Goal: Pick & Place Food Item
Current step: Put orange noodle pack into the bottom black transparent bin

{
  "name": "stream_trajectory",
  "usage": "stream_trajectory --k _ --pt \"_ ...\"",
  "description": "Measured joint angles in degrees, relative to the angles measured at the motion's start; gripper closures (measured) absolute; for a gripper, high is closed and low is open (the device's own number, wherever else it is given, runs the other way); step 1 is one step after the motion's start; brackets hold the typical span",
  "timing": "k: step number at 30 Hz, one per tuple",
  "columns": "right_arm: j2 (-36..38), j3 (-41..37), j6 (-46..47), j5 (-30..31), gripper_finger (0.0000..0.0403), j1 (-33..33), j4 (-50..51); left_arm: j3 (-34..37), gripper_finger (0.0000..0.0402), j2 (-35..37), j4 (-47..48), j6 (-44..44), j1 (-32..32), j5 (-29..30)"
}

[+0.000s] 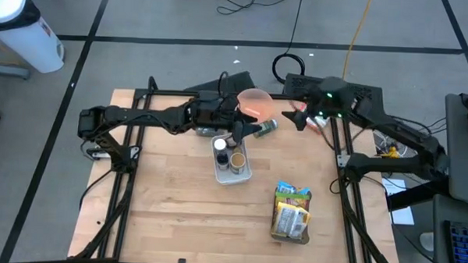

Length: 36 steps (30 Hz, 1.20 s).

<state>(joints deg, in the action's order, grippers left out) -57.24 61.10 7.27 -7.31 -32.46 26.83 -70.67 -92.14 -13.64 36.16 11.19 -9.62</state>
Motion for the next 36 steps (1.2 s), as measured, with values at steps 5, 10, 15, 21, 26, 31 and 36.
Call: stream_trajectory --k 5,10,15,21,26,31,36 --pt "-10.4 10.1 -2.5 3.0 0.0011 -1.1 16.8 0.0 0.0094 0.0 0.1 -2.6 2.8 -4.2" --pt "-20.7 17.0 -7.9 9.4 0.0011 -1.0 27.5 0.0 0.0094 0.0 0.1 -2.9 6.2 -8.7" --pt "-28.2 19.2 -16.5 22.6 0.0011 0.2 32.5 0.0 0.0094 0.0 0.1 -2.7 8.4 -14.3" --pt "-37.5 19.2 -22.9 26.2 0.0012 0.7 36.1 0.0 0.0094 0.0 0.2 -3.0 10.0 -16.5" --pt "-43.8 19.2 -24.5 30.0 0.0012 0.6 36.4 0.0 0.0094 0.0 0.1 -2.6 10.8 -20.7" --pt "-47.6 19.2 -24.6 29.9 0.0012 -0.3 36.3 0.0 0.0094 0.0 -0.1 -0.6 11.4 -24.1" --pt "-49.9 19.2 -24.1 29.7 0.0012 -1.7 34.6 0.0 0.0094 1.2 -2.9 1.4 12.0 -26.1"
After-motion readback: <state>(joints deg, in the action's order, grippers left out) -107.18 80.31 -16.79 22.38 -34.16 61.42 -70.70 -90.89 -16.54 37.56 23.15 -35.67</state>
